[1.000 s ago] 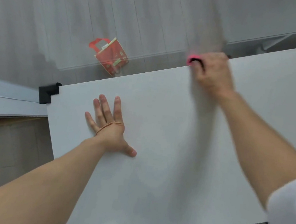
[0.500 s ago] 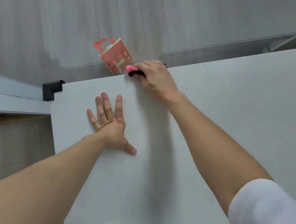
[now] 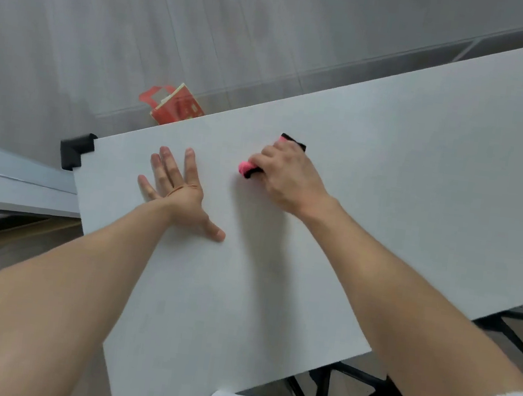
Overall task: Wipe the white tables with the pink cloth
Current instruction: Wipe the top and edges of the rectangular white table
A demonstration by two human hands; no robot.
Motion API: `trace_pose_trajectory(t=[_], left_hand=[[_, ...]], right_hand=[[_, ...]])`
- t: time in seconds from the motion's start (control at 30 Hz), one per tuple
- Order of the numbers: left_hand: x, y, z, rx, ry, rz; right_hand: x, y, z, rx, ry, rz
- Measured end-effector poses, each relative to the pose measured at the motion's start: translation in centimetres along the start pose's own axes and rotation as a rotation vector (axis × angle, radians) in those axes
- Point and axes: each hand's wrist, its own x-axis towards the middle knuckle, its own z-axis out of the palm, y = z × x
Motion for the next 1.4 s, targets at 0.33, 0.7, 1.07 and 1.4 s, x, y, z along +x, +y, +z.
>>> trace_pose_trajectory(t=[0.33,0.7,1.07,1.4], left_hand=[[-10.1,-2.8,11.3,0.079,0.340,0.426],[-30.3,-0.2,20.0,-0.407,0.241,0.896],[-35.7,10.8,23.1,-0.380,0.302,0.937],[-40.4,31.1,33.6,0.098,0.372,0.858]], right_hand=[[-26.4,-9.1,0.3,0.030,-0.098,0.472],[-40.6,-19.8,-9.2,0.425,0.049,0.514],[-50.3,-15.3,-14.0,0.724,0.159,0.587],[-66.6,1.6,-18.3,0.547,0.262,0.715]])
